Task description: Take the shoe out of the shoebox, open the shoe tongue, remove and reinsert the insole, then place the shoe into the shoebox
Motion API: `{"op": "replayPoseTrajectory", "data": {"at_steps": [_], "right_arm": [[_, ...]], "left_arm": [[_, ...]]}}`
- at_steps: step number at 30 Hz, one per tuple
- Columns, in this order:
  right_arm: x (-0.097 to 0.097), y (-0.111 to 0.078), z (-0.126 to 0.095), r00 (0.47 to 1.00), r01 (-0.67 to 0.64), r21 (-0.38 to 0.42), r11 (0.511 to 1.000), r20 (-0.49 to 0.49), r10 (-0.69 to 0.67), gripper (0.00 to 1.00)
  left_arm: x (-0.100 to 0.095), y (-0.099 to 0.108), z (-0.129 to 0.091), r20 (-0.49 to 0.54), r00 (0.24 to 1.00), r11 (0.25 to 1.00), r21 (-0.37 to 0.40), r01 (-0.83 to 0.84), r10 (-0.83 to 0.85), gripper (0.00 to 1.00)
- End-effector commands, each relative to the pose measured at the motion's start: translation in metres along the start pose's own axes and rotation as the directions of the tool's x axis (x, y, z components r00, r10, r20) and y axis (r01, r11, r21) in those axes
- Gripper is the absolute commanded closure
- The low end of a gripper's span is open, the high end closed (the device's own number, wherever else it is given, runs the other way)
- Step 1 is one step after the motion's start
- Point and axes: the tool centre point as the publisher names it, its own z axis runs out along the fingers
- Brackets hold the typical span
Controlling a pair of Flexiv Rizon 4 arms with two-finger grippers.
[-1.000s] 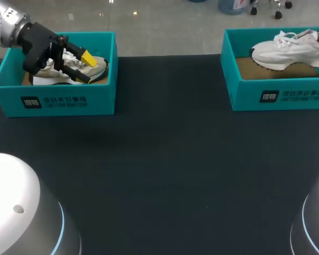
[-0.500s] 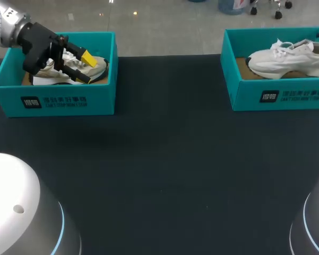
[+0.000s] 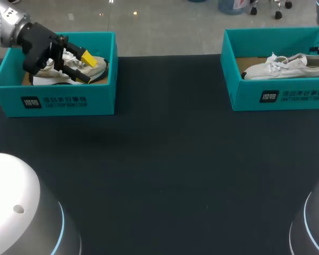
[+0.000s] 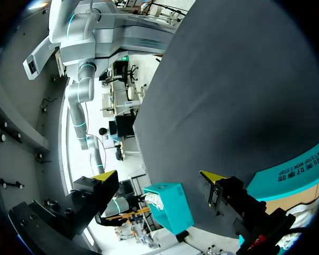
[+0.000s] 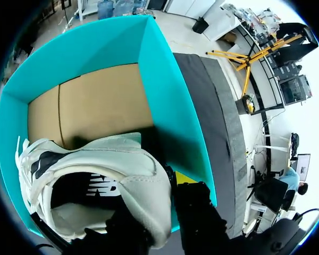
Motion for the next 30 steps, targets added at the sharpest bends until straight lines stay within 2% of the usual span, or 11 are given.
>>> {"op": "replayPoseTrajectory", "data": {"at_steps": [1, 11, 19, 20, 21, 24, 27, 30], "right_arm": [[0.007, 0.0, 0.011, 1.0, -0.002, 0.006, 1.0, 0.021, 0.002, 1.0], [0.017, -0.004, 0.038, 0.999, 0.015, 0.03, 0.999, 0.051, -0.017, 1.0], [0.021, -0.006, 0.045, 0.998, 0.035, 0.04, 0.999, 0.054, -0.038, 1.0], [0.021, -0.005, 0.043, 0.998, 0.034, 0.04, 0.999, 0.051, -0.036, 0.84], [0.02, -0.005, 0.041, 0.998, 0.032, 0.036, 0.999, 0.044, -0.033, 0.75], [0.017, -0.005, 0.034, 0.999, 0.026, 0.031, 0.999, 0.031, -0.027, 0.58], [0.012, -0.004, 0.027, 1.0, 0.019, 0.033, 0.999, 0.011, -0.02, 0.52], [0.006, -0.005, 0.018, 1.0, 0.012, 0.036, 0.999, -0.026, -0.011, 0.51]], "left_arm": [[0.0, 0.0, -0.001, -0.003, 1.0, 1.0, 0.002, -0.001, 0.001, 0.0], [0.0, 0.0, -0.001, -0.003, 1.0, 1.0, 0.002, -0.001, 0.001, 0.0], [0.0, 0.0, -0.001, -0.003, 1.0, 1.0, 0.002, -0.001, 0.001, 0.0], [0.0, 0.0, -0.001, -0.003, 1.0, 1.0, 0.002, -0.001, 0.001, 0.0], [0.0, 0.0, -0.001, -0.003, 1.0, 1.0, 0.002, -0.001, 0.001, 0.0], [0.0, 0.0, -0.001, -0.003, 1.0, 1.0, 0.002, -0.001, 0.001, 0.0], [0.0, 0.0, -0.001, -0.003, 1.0, 1.0, 0.002, -0.001, 0.001, 0.0], [0.0, 0.0, -0.001, -0.003, 1.0, 1.0, 0.002, -0.001, 0.001, 0.0]]}}
